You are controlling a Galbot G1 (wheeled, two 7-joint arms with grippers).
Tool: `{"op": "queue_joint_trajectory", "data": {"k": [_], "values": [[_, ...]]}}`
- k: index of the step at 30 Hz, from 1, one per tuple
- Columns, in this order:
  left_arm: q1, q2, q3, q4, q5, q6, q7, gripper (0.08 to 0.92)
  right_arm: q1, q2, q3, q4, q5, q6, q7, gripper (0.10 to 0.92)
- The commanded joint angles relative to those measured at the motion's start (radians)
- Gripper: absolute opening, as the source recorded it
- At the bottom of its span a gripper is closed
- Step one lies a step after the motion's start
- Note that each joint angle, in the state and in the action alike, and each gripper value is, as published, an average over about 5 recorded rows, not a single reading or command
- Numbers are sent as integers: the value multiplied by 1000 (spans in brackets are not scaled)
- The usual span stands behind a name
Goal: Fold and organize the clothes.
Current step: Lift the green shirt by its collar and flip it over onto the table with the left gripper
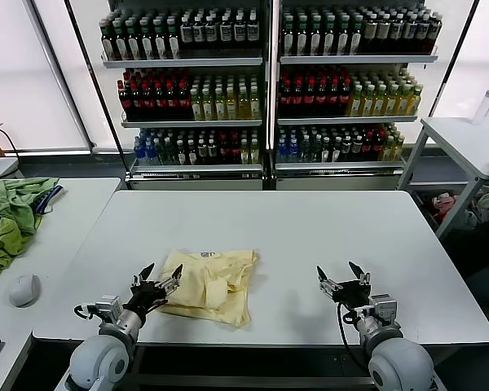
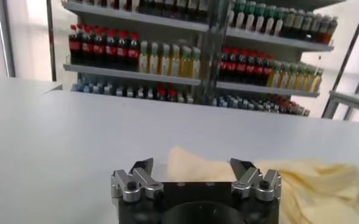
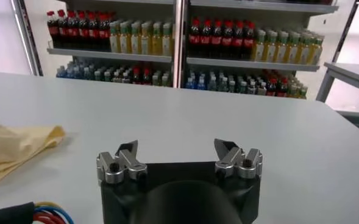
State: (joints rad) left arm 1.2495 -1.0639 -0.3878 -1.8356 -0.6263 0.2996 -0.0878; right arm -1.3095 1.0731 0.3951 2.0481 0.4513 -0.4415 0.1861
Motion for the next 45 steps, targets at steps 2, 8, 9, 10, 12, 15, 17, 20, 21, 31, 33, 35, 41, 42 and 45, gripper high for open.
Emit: {"op": "queue_joint_trajectory", "data": {"k": [2, 8, 9, 10, 12, 15, 17, 20, 21, 31, 33, 35, 41, 42, 45], "values": [[-33, 15, 10, 55, -34, 136, 69, 823, -9, -3, 14, 6, 0, 1, 0, 823], [-35, 18, -14, 45, -125, 210, 110, 821, -14, -3, 15, 11, 0, 0, 1, 823], [-36, 18, -18, 49, -141, 214, 109, 814, -15, -3, 14, 11, 0, 0, 1, 823], [-38, 18, -22, 53, -156, 218, 107, 807, -16, -4, 14, 12, 0, 0, 1, 823], [-42, 18, -29, 64, -185, 222, 102, 768, -17, -4, 13, 14, -1, 0, 1, 823], [-43, 16, -39, 69, -245, 226, 96, 685, -19, -4, 12, 16, -1, 0, 1, 823], [-39, 12, -48, 60, -305, 231, 95, 633, -20, -5, 11, 17, -1, 0, 1, 823], [-31, 3, -61, 40, -406, 237, 99, 546, -20, -4, 11, 19, -1, 0, 1, 823], [-29, 0, -65, 37, -433, 238, 100, 512, -20, -4, 12, 20, -1, 0, 1, 823], [-31, -24, -147, 31, -652, 223, 98, 226, -26, -11, 22, 28, 2, 0, 2, 823], [-32, -25, -181, 22, -698, 219, 89, 173, -26, -11, 22, 28, 3, 1, 2, 823], [-28, -23, -222, 11, -740, 216, 79, 144, -25, -11, 21, 28, 4, 1, 2, 823], [2, 28, -411, -5, -859, 226, 56, 132, -17, -10, 19, 24, 9, 6, 1, 823], [7, 45, -448, -4, -877, 231, 54, 132, -15, -10, 19, 24, 11, 7, 1, 823], [13, 102, -555, 6, -921, 239, 47, 132, -10, -12, 17, 25, 17, 9, 0, 823]]}}
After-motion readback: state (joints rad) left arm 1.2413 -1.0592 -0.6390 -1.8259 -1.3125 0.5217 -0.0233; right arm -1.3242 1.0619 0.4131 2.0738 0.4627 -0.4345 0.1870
